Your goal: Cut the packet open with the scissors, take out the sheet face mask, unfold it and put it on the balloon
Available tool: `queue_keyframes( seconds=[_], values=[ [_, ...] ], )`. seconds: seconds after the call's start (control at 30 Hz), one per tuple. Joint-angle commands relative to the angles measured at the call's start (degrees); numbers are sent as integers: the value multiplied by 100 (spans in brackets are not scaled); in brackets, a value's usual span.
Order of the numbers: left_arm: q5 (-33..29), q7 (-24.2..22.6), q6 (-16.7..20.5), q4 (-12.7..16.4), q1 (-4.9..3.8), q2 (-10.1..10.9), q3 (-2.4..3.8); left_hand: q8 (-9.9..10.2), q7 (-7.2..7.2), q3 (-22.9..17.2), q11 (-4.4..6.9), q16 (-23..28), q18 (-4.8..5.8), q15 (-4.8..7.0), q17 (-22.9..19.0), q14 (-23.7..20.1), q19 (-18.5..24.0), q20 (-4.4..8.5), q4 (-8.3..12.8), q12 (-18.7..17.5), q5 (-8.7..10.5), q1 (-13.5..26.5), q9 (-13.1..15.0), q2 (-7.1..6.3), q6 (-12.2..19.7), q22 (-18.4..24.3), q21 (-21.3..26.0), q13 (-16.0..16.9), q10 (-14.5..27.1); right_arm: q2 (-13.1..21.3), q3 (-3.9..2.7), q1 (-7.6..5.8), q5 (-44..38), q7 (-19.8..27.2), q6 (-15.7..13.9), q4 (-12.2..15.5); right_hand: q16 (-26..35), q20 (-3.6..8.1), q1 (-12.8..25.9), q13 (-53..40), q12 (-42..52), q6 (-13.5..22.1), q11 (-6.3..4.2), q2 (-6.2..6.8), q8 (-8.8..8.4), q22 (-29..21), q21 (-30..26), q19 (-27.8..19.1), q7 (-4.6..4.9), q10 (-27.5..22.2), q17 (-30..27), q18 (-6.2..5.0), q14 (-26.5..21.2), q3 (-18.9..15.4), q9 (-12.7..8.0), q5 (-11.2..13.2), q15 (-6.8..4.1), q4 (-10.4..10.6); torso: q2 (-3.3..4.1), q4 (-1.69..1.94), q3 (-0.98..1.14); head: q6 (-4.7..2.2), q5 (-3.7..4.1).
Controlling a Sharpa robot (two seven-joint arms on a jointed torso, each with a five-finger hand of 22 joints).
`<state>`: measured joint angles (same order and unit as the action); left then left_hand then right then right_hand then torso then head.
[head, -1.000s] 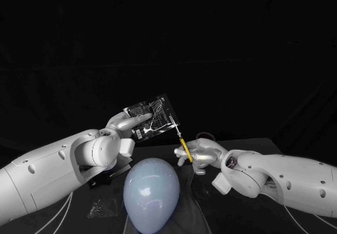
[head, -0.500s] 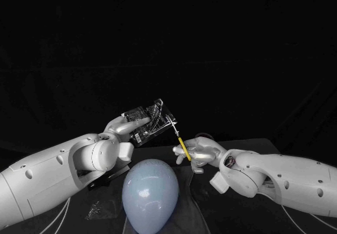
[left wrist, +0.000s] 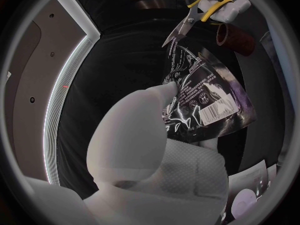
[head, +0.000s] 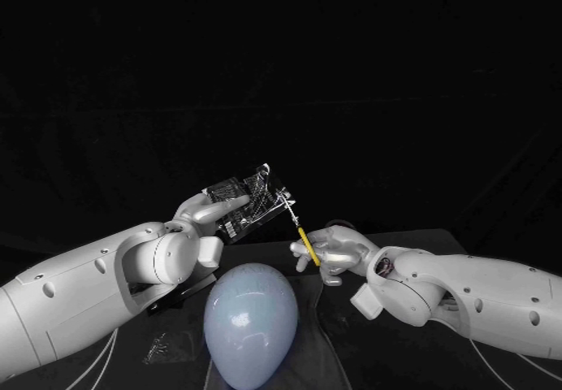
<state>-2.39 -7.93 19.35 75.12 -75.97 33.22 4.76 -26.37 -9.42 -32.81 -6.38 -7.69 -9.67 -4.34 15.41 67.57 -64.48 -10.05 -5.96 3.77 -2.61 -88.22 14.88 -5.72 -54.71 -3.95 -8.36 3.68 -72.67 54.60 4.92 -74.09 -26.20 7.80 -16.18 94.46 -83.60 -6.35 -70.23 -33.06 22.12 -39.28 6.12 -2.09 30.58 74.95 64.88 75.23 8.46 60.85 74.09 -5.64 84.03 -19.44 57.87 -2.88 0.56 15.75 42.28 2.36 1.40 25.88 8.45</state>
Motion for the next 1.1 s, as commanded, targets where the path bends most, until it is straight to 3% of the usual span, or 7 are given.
queue_keyframes(
  seconds=[0.03, 0.3, 0.57, 0.83, 0.97, 1.07, 1.1],
  values=[
    [5, -99, -48, -16, 6, 3, -2, -18, -40, -26, 12, 18, -84, 5, 8, -17, -10, -12, 14, -17, -17, 14, 567, 45, -3, -2, 25, 3, -36, 18, -16, -12, 31, 47, -21, -2, -52, 42, -63, -72, 176, -194, -250, -130, 125, 250, 107, 101, -76, 420, 79, -1, 239, -103, -2, 8, -100, -14, 1, 5, -1, 10, 2],
    [-3, -159, -136, -73, 7, 9, -2, -18, -40, -29, 11, 20, -83, 4, 9, -18, -9, -13, 18, -17, -17, 22, 571, 46, -2, -2, 26, 3, -35, 50, -16, -13, 25, -44, 43, -11, -76, 283, -266, -628, 896, -663, -523, -455, 455, 412, 435, 349, -365, 919, 165, 76, 314, -504, 130, 11, -354, -70, 0, 4, -3, 40, -15],
    [14, -166, -222, -80, 7, 10, -2, -17, -40, -31, 11, 21, -83, 4, 9, -19, -8, -13, 21, -18, -17, 25, 573, 45, -2, -2, 26, 3, -35, 56, -15, -13, 26, -68, 50, -21, -109, 342, -307, -1288, 1570, -770, -600, -600, 558, 487, 572, 442, -430, 1088, 240, 110, 342, -691, 226, 8, -407, -92, 1, 6, -2, 60, -13],
    [43, -139, -266, -62, 7, 26, -2, -17, -40, -31, 11, 21, -83, 4, 9, -19, -8, -13, 21, -18, -17, 25, 573, 45, -2, -2, 26, 3, -35, 48, -15, -12, 66, -4, -10, -21, -112, 349, -297, -1299, 1565, -777, -605, -608, 565, 491, 577, 446, -436, 1070, 245, 111, 344, -704, 237, 9, -413, -89, -1, 9, 3, 56, -2],
    [54, -129, -279, -57, 7, 26, -2, -17, -40, -31, 11, 21, -83, 4, 9, -19, -8, -13, 21, -18, -17, 25, 573, 45, -2, -2, 26, 3, -35, 33, -15, -12, 105, 72, -48, -26, -20, 297, -229, -945, 904, -425, -468, -516, 313, 390, 371, 327, -292, 420, 72, 81, 289, -705, 178, 7, -313, -84, 0, 4, 3, 37, 1],
    [60, -123, -286, -54, 7, 27, -2, -17, -40, -31, 11, 21, -83, 4, 9, -19, -8, -13, 21, -18, -17, 25, 573, 45, -2, -2, 26, 3, -35, 18, -15, -12, 125, 116, -64, -33, -13, 114, -201, -458, 165, 61, -171, -440, -159, 369, 312, 283, 17, -262, 57, 88, 273, -710, -19, 6, -62, -109, 1, 3, 4, 28, 8],
    [61, -122, -287, -53, 7, 28, -2, -17, -40, -31, 11, 21, -83, 4, 9, -19, -8, -13, 21, -18, -17, 25, 573, 45, -2, -2, 26, 3, -35, 14, -15, -12, 129, 123, -68, -33, -11, 79, -201, -362, 51, 130, -117, -435, -234, 367, 305, 276, 59, -349, 48, 88, 268, -708, -58, 11, -26, -114, 1, 3, 5, 28, 8]
  ],
)
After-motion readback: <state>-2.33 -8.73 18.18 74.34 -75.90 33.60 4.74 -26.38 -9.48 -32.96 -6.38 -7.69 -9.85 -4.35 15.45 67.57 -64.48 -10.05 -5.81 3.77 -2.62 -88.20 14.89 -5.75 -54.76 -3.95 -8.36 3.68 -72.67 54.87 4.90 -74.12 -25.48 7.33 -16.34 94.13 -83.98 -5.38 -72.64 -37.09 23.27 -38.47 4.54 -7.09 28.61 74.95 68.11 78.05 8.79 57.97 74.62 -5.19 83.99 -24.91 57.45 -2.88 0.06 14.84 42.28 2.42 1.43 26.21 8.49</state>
